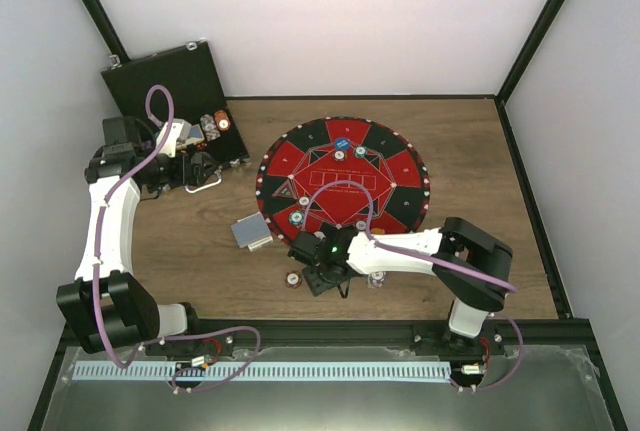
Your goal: Distribute texas hold em gaming equipment
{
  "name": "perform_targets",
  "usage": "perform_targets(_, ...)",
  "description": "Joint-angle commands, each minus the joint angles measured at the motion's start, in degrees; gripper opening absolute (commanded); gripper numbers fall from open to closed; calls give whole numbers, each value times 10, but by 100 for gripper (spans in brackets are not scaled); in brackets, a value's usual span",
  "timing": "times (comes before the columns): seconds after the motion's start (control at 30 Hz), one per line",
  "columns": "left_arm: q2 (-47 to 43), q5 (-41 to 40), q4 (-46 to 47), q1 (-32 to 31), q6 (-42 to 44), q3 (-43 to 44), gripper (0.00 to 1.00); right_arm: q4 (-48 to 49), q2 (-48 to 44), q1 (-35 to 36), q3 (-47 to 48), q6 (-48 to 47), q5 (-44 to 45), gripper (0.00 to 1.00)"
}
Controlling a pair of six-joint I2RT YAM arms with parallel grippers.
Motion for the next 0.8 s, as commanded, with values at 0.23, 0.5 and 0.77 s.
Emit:
perform_targets(0.23,-9,4,9,2,-1,-1,100,-25,4,5,3,1,26,50)
perform_targets(0.5,-7,3,10,2,-1,-4,100,-34,-1,5,21,-3,32,42)
perform_targets(0.77,-7,6,10,3,-2,-4,100,-66,-21,5,49,-7,48,41)
